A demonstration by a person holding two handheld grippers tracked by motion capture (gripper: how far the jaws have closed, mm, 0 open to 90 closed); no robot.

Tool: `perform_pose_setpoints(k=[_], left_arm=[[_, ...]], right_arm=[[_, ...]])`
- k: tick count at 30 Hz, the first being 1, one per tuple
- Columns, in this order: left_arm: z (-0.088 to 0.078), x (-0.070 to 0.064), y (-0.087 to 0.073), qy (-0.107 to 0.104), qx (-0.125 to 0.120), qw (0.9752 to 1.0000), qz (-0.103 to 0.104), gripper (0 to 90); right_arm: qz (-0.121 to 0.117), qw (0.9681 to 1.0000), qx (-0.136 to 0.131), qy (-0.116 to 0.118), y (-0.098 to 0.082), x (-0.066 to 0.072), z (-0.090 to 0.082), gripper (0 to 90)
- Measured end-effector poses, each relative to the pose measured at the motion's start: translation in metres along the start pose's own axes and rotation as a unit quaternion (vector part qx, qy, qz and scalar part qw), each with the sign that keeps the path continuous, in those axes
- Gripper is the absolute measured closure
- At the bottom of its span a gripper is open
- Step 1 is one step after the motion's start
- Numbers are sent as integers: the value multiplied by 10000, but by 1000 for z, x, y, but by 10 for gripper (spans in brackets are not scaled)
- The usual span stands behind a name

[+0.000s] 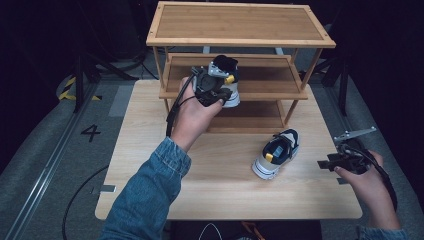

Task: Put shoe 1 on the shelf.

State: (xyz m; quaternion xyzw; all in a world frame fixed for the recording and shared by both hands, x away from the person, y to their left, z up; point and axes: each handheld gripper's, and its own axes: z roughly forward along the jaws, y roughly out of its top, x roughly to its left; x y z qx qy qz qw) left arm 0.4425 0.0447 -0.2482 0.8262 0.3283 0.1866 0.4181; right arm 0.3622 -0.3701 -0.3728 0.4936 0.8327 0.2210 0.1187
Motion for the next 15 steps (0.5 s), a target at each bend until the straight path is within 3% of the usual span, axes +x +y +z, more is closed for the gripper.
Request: perform_pose_setpoints(k=[5, 8, 13, 15], left_arm=[[9, 7, -1, 97, 16, 9999, -83, 883], [12, 10, -1, -12, -50, 9998, -184, 880], [15, 11, 1, 143, -53, 9999, -57, 873], [18, 15, 1, 328, -20, 9995, 18, 847]], right_arm=[[0, 10000, -58, -2, -1, -1, -3, 496], [22, 10000, -46, -3, -1, -2, -3, 495], [6, 10000, 0, 5, 0, 1, 0, 494], [-49, 10000, -21, -9, 1, 2, -1, 494]])
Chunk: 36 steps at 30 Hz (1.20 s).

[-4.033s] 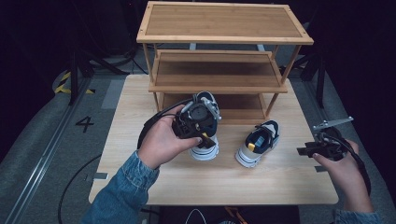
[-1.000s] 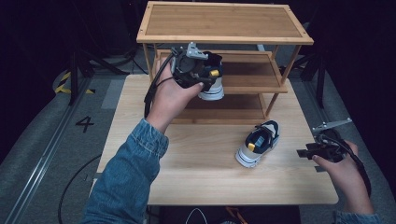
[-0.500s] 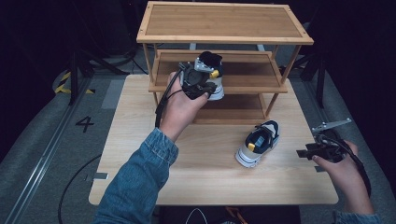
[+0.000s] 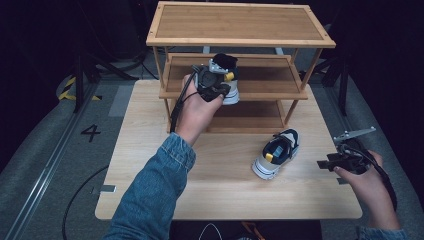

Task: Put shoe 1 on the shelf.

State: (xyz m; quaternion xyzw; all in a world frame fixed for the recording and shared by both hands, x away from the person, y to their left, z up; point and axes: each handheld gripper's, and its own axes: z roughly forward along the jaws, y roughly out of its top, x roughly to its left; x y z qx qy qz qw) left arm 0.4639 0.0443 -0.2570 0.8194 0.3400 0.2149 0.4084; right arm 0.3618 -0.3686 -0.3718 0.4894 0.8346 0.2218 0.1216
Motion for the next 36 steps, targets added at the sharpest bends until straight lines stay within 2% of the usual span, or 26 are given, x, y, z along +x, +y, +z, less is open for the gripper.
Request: perform_pose_setpoints(k=[2, 4, 6, 8, 12, 17, 23, 25, 28, 31, 36], left_arm=[[3, 4, 0, 148, 49, 9999, 52, 820], [7, 8, 0, 184, -10, 9998, -27, 804], [12, 12, 0, 120, -80, 9998, -160, 791], [18, 16, 1, 81, -123, 9997, -205, 790], [26, 19, 4, 106, -138, 9996, -217, 767], [35, 21, 7, -46, -255, 9991, -339, 724], [36, 22, 8, -73, -262, 9990, -354, 713], [35, 18, 8, -121, -242, 9992, -310, 625], [29, 9, 8, -165, -150, 9997, -42, 456], [24, 6, 6, -171, -149, 9997, -24, 396], [8, 2, 0, -210, -65, 9997, 141, 312]], right_arm=[[33, 10000, 1, 10, 0, 0, 0, 494], [35, 10000, -9, 17, 0, -1, 0, 494], [36, 10000, 2, 24, 0, -1, 1, 494], [36, 10000, 21, 29, 0, -1, 2, 494], [2, 10000, 21, 23, 1, 0, 3, 494], [8, 10000, 41, 25, 1, -1, 4, 493], [-2, 10000, 17, 35, 1, -1, 3, 492], [-22, 10000, 0, 32, 2, 0, 3, 492], [-99, 9999, -17, 6, 2, 3, 1, 495], [-143, 9999, -58, -2, 3, 5, -1, 503], [-248, 9996, -118, -5, 6, 12, -2, 506]])
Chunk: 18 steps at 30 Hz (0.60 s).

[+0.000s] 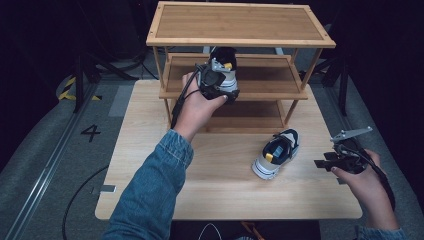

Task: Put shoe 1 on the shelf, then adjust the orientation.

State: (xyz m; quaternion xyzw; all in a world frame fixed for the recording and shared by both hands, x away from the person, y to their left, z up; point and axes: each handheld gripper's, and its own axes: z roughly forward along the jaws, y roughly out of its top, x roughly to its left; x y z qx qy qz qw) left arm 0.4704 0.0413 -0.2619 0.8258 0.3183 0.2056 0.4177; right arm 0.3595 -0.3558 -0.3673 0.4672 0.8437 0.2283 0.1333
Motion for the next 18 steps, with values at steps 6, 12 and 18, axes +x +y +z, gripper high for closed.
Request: perform_pose_setpoints(k=[6, 12, 18], left_arm=[[-16, -5, -22, -49, 383, 9991, 152, 271], [-23, -9, -50, -25, 769, 9966, 301, 241], [-15, -13, -72, -32, 1112, 9934, 265, 250]], right_arm=[[-156, 9999, -45, 56, 5, 8, -4, 537], [-296, 9994, 5, 155, 11, 18, -4, 528], [-424, 9984, -3, 378, 16, 27, -4, 524]])
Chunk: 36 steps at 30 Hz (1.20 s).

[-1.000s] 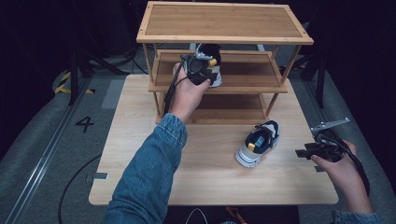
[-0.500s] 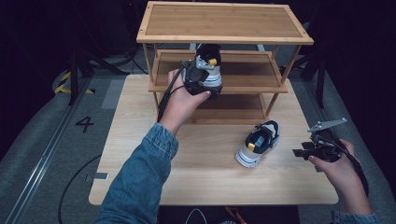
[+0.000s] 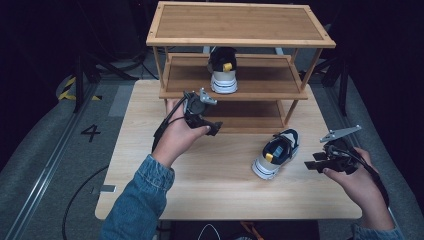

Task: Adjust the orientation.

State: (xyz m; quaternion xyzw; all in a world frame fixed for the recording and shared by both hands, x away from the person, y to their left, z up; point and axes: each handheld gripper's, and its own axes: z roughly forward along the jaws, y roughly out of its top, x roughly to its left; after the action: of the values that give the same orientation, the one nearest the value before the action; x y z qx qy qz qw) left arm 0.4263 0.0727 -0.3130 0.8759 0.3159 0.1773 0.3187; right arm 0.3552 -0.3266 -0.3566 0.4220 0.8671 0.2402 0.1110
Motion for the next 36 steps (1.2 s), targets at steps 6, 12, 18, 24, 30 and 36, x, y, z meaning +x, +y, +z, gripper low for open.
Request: perform_pose_setpoints(k=[6, 12, 18, 24, 30, 36], left_arm=[[11, -6, -22, -124, 155, 9998, -96, 253], [28, -10, -50, -188, 396, 9986, -289, 255], [36, -6, -60, -187, 588, 9977, -298, 261], [45, -3, -66, -169, 762, 9964, -337, 260], [49, -6, -67, -271, 820, 9958, -311, 260], [54, -8, -70, -343, 848, 9954, -276, 263]], right_arm=[[-108, 9992, -277, 280, 6, 10, -8, 528], [-314, 9976, -362, 509, 16, 27, -4, 552], [-477, 9959, -447, 618, 27, 39, 2, 573], [-713, 9921, -482, 907, 41, 53, 18, 596], [-823, 9927, -504, 723, 51, 59, 29, 639], [-968, 9920, -507, 635, 61, 66, 43, 738]])
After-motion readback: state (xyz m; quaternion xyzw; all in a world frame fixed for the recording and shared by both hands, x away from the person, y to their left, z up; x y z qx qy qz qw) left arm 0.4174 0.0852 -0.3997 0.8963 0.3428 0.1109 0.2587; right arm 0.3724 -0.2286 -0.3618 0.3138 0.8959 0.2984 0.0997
